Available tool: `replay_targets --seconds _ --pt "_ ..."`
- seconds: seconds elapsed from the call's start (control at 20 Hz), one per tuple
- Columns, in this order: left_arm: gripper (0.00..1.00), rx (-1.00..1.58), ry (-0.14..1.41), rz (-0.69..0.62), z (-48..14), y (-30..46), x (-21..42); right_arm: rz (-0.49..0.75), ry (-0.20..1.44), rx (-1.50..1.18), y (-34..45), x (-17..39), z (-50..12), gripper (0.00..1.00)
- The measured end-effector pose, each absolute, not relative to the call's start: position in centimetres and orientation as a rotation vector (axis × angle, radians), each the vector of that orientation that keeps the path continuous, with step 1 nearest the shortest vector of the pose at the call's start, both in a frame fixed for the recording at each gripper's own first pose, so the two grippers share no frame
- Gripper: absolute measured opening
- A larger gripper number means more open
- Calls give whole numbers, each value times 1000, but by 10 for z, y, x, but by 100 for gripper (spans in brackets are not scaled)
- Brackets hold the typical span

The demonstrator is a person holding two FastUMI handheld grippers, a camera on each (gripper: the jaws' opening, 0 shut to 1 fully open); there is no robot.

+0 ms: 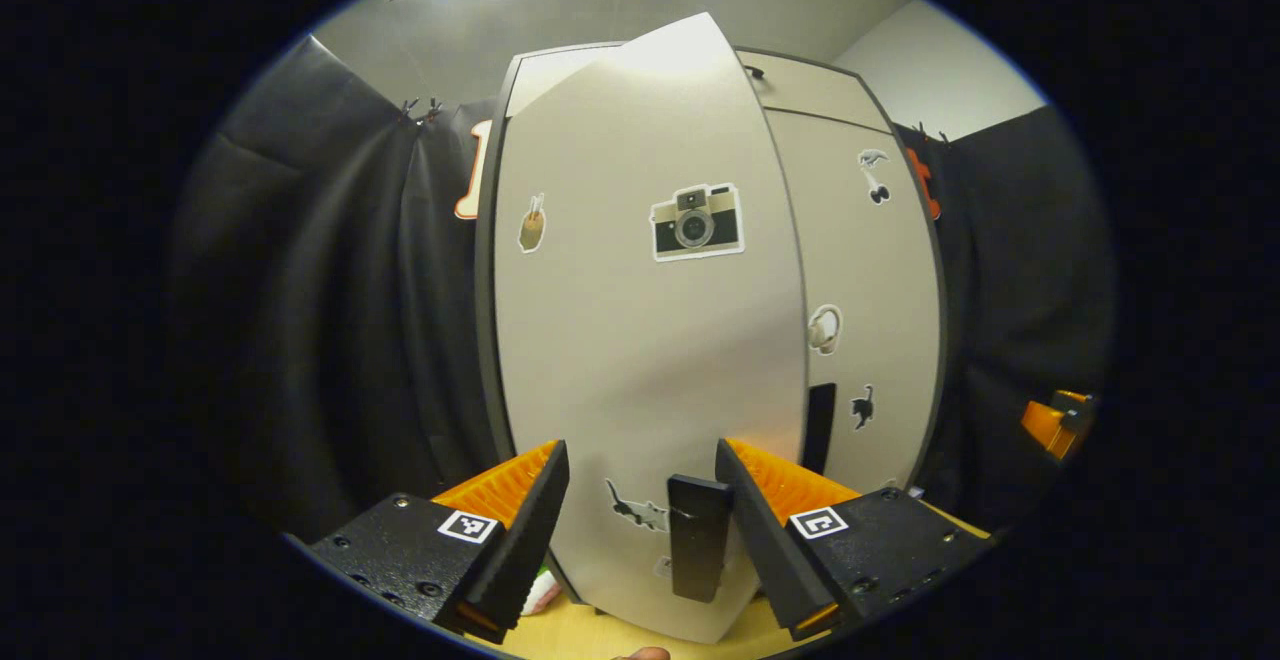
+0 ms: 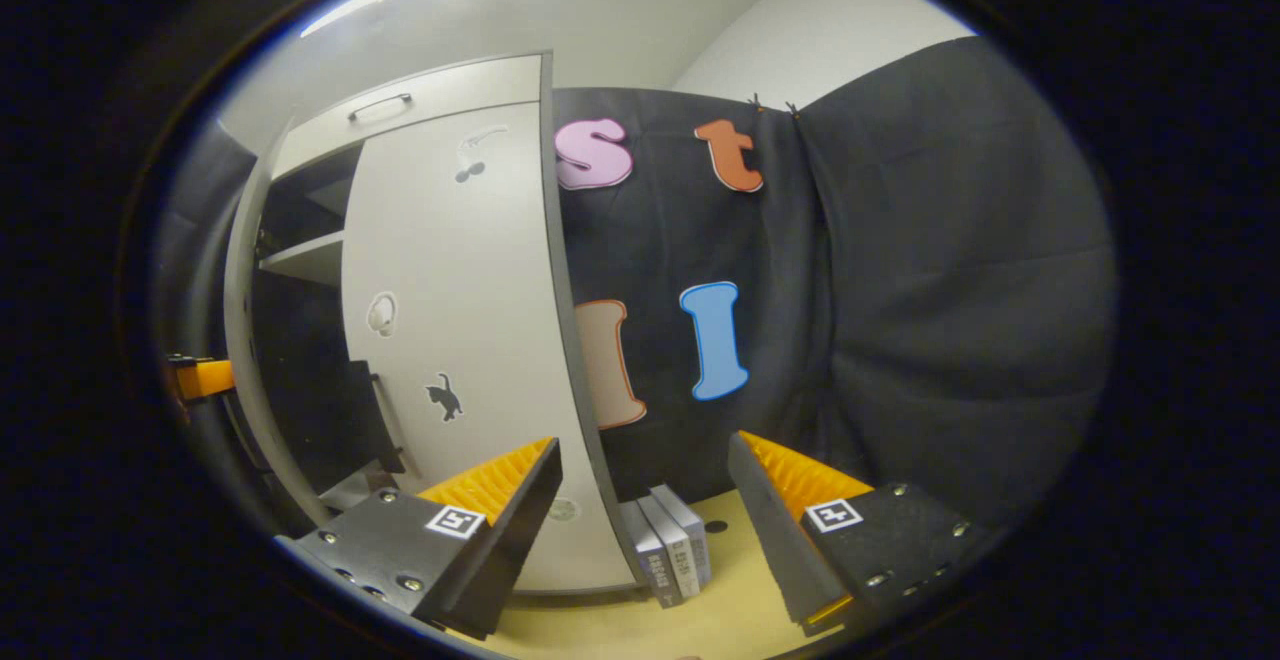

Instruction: Grab one shoe with the right hand and put it into the shoe cabinet, grab the other shoe with the left hand and put it into the shoe cabinet; then close the right door with the right hand and the left door with the left hand.

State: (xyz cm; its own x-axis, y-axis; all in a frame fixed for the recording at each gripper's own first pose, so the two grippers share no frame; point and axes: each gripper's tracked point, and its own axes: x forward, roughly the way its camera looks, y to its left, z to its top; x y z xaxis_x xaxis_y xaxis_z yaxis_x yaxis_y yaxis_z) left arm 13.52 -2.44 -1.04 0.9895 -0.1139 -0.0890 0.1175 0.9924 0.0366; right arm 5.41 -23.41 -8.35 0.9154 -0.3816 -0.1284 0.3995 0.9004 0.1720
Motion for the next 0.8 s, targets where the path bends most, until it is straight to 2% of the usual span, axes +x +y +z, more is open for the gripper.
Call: replay_targets --seconds 0.15,0.2,0.25,0.3,0.4,0.45,0.8 --pt "89 52 78 -131 -11 -29 137 -408 104 206 -236 50 -88 100" --pt "90 65 85 -122 -14 -29 139 -407 107 205 -236 49 -89 97" --pt "90 68 92 -119 -16 -29 142 -407 109 201 -237 49 -89 100" --pt "90 59 103 -128 -21 -33 147 -407 109 195 -237 48 -89 97" --pt "90 31 116 -155 -28 -41 154 -406 114 187 -237 47 -91 100" --pt "86 28 121 -158 -32 -42 156 -407 118 184 -237 47 -93 100" --pt "86 3 136 -170 -44 -44 184 -434 127 191 -249 39 -98 100"
